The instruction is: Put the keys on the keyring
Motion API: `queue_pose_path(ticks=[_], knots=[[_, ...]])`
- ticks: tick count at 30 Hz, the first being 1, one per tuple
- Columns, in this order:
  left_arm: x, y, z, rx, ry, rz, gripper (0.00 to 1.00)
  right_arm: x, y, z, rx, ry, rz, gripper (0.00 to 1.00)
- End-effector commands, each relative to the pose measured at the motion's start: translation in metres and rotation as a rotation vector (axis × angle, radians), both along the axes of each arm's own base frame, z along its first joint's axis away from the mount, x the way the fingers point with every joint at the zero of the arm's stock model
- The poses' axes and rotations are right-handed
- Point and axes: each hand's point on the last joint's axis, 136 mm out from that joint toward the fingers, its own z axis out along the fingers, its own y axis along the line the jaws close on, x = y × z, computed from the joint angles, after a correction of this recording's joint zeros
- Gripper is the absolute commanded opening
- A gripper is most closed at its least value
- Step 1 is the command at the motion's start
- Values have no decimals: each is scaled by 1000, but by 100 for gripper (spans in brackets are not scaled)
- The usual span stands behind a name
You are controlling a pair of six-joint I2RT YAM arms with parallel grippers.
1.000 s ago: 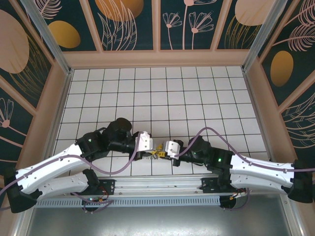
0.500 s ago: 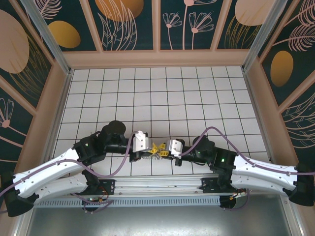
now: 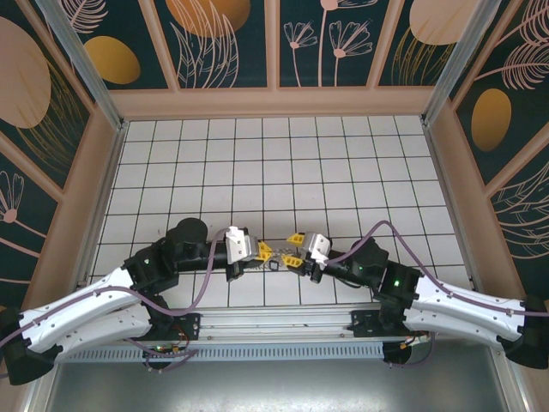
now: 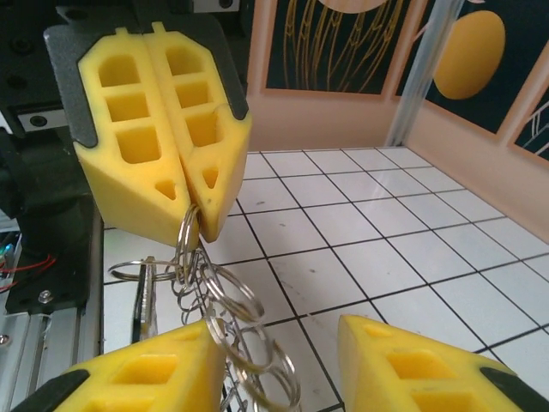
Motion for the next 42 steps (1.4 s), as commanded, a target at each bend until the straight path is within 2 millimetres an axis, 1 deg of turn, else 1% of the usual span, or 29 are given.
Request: queue_pose_path(ticks=[1,4,7,9,13,16,18,20,24,33,37,42], knots=[[15,0,24,-94,-57,83,0,15,-9,13,78,23,-101,38],[25,2,23,-99,-72,140,0,18,-15,18,122,55,-133,36],[32,5,21,-101,-88,182,0,27,-23,29,187,107,-199,33],[35,6,21,-110,-94,204,0,29,-23,34,225,148,-210,30],[43,9,19,-115,-115,253,0,23,-13,44,296,220,-154,28],[49,12,17,-115,-129,285,0,17,0,48,315,264,-90,24],[52,13,15,-108,-135,305,0,18,6,51,317,284,-77,22],[54,15,15,-107,-139,317,0,13,13,51,311,308,-33,21],[54,18,16,-109,-149,328,0,13,22,48,299,369,2,21],[56,18,15,-97,-157,337,0,8,23,61,342,398,57,25],[55,17,13,-93,-151,325,0,11,27,57,330,425,56,25],[51,15,14,-101,-148,303,0,21,31,47,295,478,32,24]])
